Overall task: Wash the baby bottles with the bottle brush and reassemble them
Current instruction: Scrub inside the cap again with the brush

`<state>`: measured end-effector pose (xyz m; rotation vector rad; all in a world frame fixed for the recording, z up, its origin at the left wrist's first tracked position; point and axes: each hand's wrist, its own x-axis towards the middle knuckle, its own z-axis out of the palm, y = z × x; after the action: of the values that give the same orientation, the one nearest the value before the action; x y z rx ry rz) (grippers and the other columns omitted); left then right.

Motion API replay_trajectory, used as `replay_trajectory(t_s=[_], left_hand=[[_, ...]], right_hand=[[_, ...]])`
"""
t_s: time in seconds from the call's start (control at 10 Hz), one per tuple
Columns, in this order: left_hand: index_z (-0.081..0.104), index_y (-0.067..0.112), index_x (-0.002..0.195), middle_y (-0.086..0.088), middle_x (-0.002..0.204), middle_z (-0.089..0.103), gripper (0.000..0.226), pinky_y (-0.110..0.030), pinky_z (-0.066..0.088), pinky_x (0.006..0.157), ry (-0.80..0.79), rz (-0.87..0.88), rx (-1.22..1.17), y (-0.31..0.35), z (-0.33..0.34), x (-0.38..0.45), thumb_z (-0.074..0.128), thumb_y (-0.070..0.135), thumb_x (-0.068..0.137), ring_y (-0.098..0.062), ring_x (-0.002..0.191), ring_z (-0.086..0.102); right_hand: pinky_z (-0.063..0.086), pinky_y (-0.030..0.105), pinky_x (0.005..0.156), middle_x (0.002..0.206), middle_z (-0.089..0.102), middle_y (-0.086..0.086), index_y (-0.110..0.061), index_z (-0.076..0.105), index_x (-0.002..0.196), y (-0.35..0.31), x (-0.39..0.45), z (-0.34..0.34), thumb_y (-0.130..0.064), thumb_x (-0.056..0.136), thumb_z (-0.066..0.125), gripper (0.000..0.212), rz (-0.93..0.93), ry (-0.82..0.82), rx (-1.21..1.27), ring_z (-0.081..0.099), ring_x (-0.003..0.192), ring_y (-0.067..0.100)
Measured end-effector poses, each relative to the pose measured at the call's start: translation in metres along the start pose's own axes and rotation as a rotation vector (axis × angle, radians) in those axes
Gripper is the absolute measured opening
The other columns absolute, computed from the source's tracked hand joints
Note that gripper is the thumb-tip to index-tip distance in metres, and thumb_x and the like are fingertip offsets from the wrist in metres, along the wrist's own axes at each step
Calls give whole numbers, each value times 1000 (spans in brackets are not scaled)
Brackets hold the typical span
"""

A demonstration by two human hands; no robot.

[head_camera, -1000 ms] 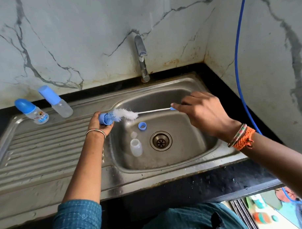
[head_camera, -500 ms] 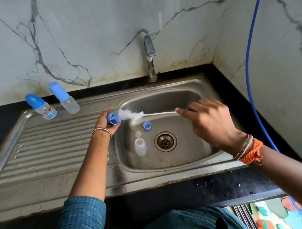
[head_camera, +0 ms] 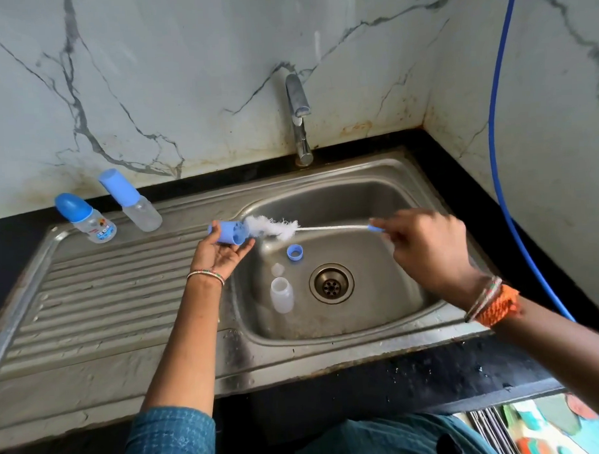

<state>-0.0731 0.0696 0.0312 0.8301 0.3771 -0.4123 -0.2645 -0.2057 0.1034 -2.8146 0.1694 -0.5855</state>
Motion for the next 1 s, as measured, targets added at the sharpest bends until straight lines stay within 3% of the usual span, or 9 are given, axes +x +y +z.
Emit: replay_trajectory(t_s=[0.1, 0.2, 0.3, 0.4, 0.5, 0.6, 0.7, 0.9, 1.0], left_hand=[[63, 4, 101, -14, 98, 71, 81, -52, 51, 85, -173, 90, -75, 10, -6, -3, 97, 24, 32, -25, 98, 67], [55, 10, 105, -11, 97, 72, 95, -53, 52, 84, -200, 97, -75, 21, -19, 2, 98, 27, 22, -22, 93, 68], [53, 22, 98, 0, 87, 74, 48, -58, 40, 98, -118, 94, 22, 25, -21, 3, 78, 36, 59, -18, 101, 64], [55, 23, 93, 1, 79, 74, 28, -59, 29, 102, -43, 92, -17, 22, -15, 1, 57, 37, 68, -17, 103, 61], [68, 16, 86, -7, 89, 74, 29, -65, 43, 86, -136, 115, -67, 19, -11, -10, 77, 29, 61, -23, 96, 65], [59, 4, 101, -12, 94, 73, 54, -50, 54, 77, -116, 117, -46, 17, -9, -11, 85, 27, 61, -25, 88, 70], [57, 4, 99, -9, 86, 72, 31, -36, 59, 61, 22, 119, -68, 5, -3, -5, 51, 35, 94, -23, 78, 70], [54, 13, 96, -7, 101, 61, 21, -45, 47, 93, 94, 154, -218, 10, 9, -2, 54, 34, 94, -26, 106, 60], [55, 14, 100, -7, 102, 62, 27, -47, 46, 91, 47, 82, -153, 6, 20, 1, 56, 39, 91, -27, 105, 61]], right_hand=[[25, 14, 34, 52, 54, -4, -12, 72, 87, 3, 12, 5, -3, 92, 46, 27, 647, -824, 879, 38, 38, 7], [28, 16, 34, 53, 49, -3, -10, 70, 95, 5, 11, 19, -10, 97, 41, 29, 642, -869, 1021, 35, 37, 6], [44, 24, 56, 73, 69, -2, -26, 74, 103, 0, 5, 25, -10, 82, 64, 29, 0, -226, 62, 64, 67, 23], [38, 25, 54, 77, 69, -2, -25, 74, 105, -1, 8, 28, -1, 69, 62, 44, -278, 187, -210, 61, 62, 25], [40, 23, 49, 70, 64, 0, -23, 73, 91, -4, 18, 13, -11, 84, 55, 23, 225, -466, 363, 57, 53, 17], [23, 13, 29, 50, 39, -2, -2, 65, 96, 10, 18, 6, -9, 94, 38, 28, 619, -1200, 1171, 25, 31, 1], [17, 12, 27, 48, 30, -4, 0, 63, 94, 19, 16, -5, -10, 98, 32, 34, 615, -1107, 1194, 19, 28, 0], [27, 22, 44, 51, 37, 3, -12, 76, 82, 49, -4, -41, -27, 87, 55, 27, 495, -750, 864, 32, 42, 14], [35, 27, 56, 58, 52, 12, -15, 78, 78, 62, -19, -37, -23, 87, 65, 18, 510, -383, 688, 45, 58, 19]])
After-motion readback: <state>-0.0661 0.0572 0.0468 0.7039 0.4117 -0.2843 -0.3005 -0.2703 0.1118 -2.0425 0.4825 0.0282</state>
